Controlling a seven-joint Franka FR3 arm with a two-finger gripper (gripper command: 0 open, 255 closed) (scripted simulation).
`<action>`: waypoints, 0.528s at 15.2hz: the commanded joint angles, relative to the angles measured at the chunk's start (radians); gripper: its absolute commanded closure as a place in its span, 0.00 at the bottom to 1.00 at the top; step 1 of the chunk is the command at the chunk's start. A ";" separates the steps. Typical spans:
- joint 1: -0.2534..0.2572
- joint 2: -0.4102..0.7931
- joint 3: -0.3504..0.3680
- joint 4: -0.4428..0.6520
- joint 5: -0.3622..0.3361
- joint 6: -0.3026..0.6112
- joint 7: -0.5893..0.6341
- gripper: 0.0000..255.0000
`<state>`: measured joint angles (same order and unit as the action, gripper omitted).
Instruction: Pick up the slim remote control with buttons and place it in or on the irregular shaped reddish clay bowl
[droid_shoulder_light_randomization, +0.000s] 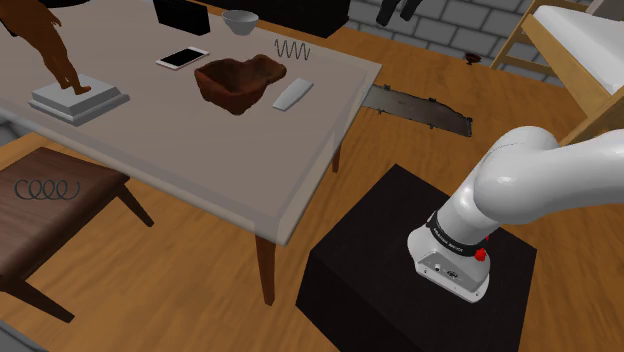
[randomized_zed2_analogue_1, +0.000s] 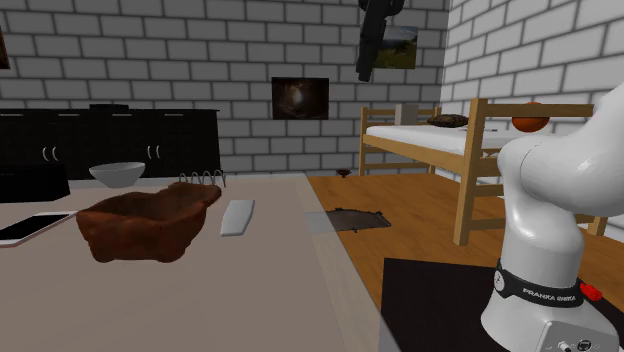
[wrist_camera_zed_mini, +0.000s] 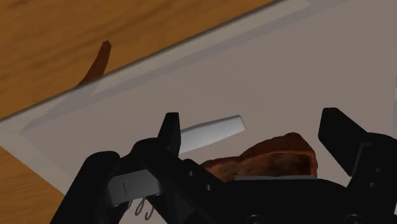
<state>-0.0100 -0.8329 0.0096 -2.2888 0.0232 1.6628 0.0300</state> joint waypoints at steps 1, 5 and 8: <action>0.000 0.000 0.000 0.000 0.000 0.000 0.000 0.00; -0.045 0.122 0.063 0.001 0.022 0.098 0.159 0.00; -0.080 0.225 0.106 0.019 0.030 0.164 0.278 0.00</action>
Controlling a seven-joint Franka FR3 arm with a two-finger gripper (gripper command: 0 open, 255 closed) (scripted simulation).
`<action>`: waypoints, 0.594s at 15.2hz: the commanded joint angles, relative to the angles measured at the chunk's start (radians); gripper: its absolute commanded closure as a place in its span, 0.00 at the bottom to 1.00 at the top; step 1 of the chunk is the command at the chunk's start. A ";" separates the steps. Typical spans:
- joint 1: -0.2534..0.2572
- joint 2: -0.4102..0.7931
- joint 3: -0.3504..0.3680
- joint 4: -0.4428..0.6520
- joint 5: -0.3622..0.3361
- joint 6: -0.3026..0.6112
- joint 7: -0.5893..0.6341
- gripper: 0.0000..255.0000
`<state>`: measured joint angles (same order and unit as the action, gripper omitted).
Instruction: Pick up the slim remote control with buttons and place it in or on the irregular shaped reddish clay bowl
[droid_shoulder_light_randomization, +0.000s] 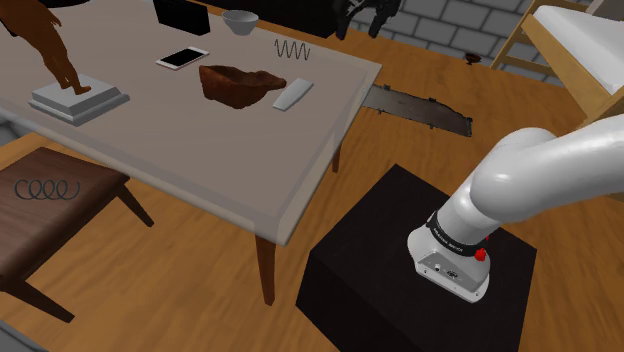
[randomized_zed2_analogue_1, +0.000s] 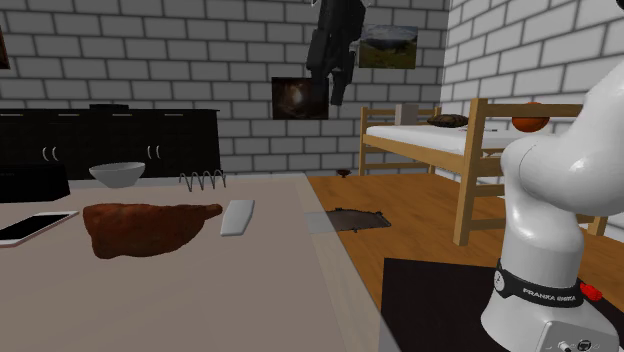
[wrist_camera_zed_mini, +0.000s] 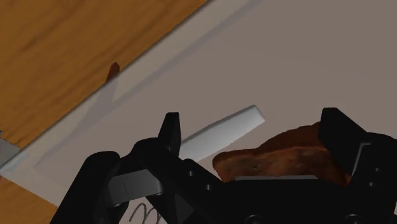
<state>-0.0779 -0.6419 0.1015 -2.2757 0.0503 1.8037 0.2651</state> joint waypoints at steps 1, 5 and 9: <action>-0.023 0.069 0.027 0.014 0.003 0.044 0.083 0.00; -0.068 0.217 0.073 0.061 -0.004 0.117 0.242 0.00; -0.107 0.370 0.104 0.125 -0.025 0.176 0.401 0.00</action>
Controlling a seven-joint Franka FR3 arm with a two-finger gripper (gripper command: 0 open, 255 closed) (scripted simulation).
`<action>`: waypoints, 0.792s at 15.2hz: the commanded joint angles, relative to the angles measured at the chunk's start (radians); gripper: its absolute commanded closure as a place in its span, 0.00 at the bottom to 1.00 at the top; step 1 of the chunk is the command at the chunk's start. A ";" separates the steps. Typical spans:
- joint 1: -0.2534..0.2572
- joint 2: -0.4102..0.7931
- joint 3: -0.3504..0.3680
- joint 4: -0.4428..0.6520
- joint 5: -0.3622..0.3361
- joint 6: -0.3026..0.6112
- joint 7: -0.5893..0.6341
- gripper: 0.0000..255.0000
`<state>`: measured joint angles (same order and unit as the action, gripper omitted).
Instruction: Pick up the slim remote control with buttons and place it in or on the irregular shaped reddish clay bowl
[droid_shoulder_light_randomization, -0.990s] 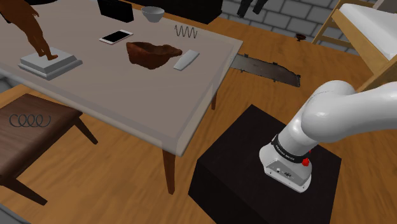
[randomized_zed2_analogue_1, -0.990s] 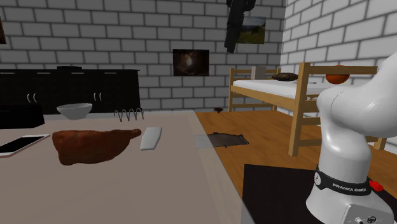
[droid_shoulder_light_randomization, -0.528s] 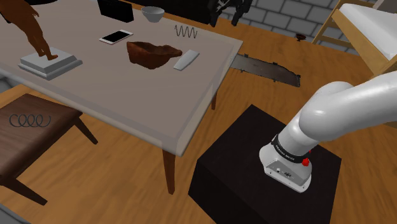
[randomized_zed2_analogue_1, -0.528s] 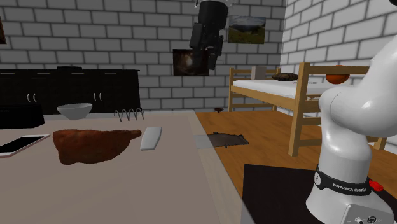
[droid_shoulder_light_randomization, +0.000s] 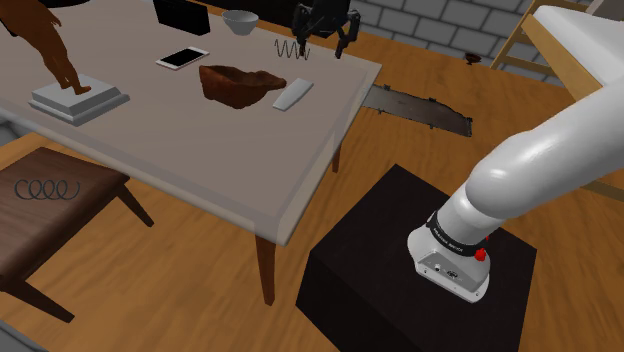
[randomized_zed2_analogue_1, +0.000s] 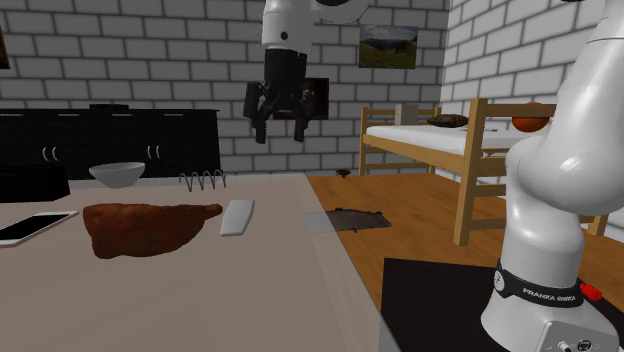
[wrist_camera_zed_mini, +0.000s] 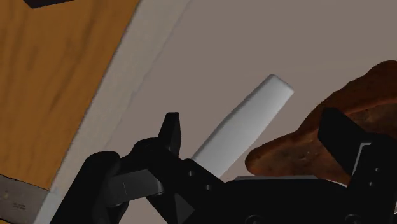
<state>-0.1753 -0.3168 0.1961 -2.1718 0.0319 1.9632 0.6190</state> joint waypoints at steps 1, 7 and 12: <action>-0.018 0.083 0.015 0.040 -0.014 0.028 0.086 0.00; -0.055 0.312 0.022 0.166 -0.060 0.082 0.314 0.00; -0.067 0.494 -0.003 0.284 -0.088 0.105 0.481 0.00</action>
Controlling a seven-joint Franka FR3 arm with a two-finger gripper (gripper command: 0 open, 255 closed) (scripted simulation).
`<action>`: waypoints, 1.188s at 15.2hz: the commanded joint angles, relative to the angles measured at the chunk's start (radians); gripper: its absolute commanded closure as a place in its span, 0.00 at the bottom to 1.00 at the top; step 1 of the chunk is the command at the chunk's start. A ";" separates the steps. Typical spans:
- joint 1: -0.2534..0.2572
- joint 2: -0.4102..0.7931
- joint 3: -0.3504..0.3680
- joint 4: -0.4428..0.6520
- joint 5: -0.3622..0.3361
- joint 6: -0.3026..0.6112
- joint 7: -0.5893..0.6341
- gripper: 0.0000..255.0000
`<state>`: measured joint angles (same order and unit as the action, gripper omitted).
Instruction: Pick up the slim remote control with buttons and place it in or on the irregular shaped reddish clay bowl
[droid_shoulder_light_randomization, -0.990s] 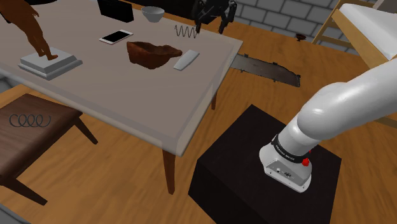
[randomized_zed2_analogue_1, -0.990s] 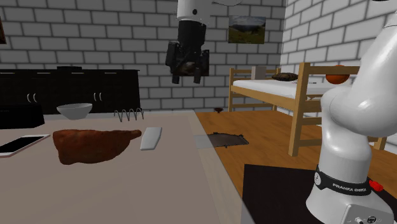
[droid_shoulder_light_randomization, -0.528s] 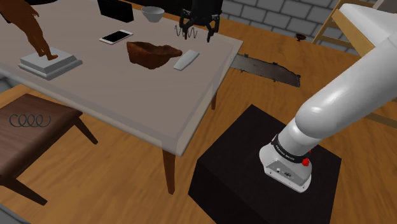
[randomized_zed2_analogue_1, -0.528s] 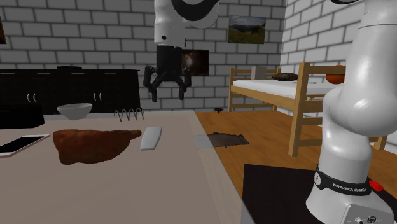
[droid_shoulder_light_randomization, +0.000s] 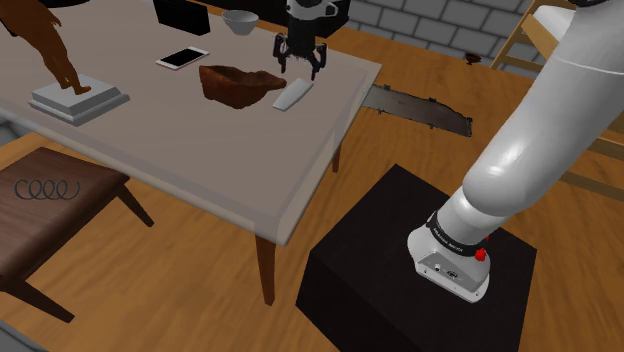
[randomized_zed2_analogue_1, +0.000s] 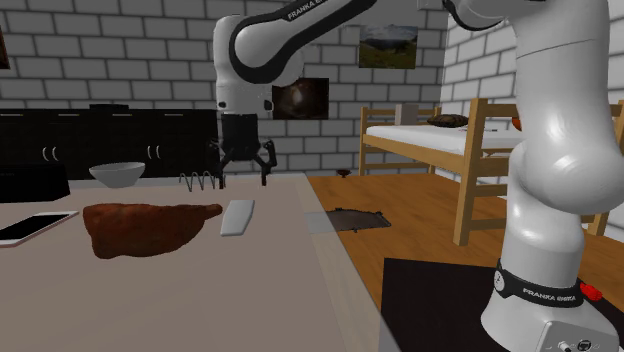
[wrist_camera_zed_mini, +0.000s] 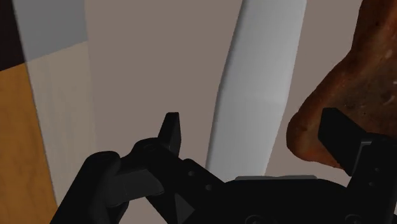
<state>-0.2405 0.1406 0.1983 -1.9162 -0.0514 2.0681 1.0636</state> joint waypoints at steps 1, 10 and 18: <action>-0.003 0.072 -0.013 0.054 -0.008 0.003 0.067 0.00; -0.004 0.178 -0.035 0.069 -0.018 0.079 0.134 0.00; -0.002 0.187 -0.037 0.060 -0.019 0.097 0.135 0.00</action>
<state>-0.2436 0.2917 0.1627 -1.8447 -0.0696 2.1365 1.1957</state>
